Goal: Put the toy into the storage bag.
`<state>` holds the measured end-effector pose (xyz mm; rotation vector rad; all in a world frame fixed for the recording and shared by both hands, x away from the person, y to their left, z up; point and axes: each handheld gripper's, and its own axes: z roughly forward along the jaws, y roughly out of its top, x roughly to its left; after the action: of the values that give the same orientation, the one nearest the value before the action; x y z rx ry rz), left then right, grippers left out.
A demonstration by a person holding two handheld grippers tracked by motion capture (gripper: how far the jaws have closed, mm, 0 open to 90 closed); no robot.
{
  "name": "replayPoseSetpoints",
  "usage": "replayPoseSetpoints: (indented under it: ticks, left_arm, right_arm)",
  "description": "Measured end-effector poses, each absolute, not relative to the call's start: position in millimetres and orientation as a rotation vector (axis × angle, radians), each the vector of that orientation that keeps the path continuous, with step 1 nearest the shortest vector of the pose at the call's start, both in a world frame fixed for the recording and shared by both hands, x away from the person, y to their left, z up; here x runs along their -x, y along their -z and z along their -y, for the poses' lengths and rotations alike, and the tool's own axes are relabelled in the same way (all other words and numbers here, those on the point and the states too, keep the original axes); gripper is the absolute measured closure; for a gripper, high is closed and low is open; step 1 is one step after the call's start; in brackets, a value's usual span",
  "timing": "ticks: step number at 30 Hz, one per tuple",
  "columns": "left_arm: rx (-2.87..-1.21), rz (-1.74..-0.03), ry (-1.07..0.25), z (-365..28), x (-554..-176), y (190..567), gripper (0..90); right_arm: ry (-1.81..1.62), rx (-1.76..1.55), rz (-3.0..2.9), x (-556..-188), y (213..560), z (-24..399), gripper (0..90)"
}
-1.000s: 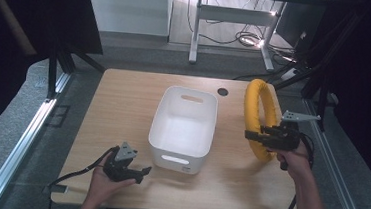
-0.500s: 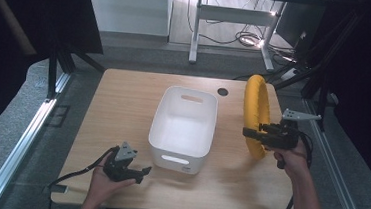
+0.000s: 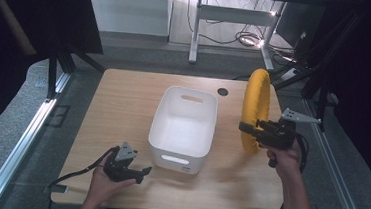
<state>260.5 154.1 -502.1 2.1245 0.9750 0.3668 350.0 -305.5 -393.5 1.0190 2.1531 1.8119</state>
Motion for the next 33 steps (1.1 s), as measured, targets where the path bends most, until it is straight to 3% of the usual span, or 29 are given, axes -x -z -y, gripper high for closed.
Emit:
replayPoseSetpoints:
  ticks: [33]
  left_arm:
    - [-2.111, -0.974, -0.369, -155.3, -259.9, 500.5, 21.6]
  right_arm:
    - [-1.818, -1.094, -1.605, -319.1, 406.1, 250.0, 51.1]
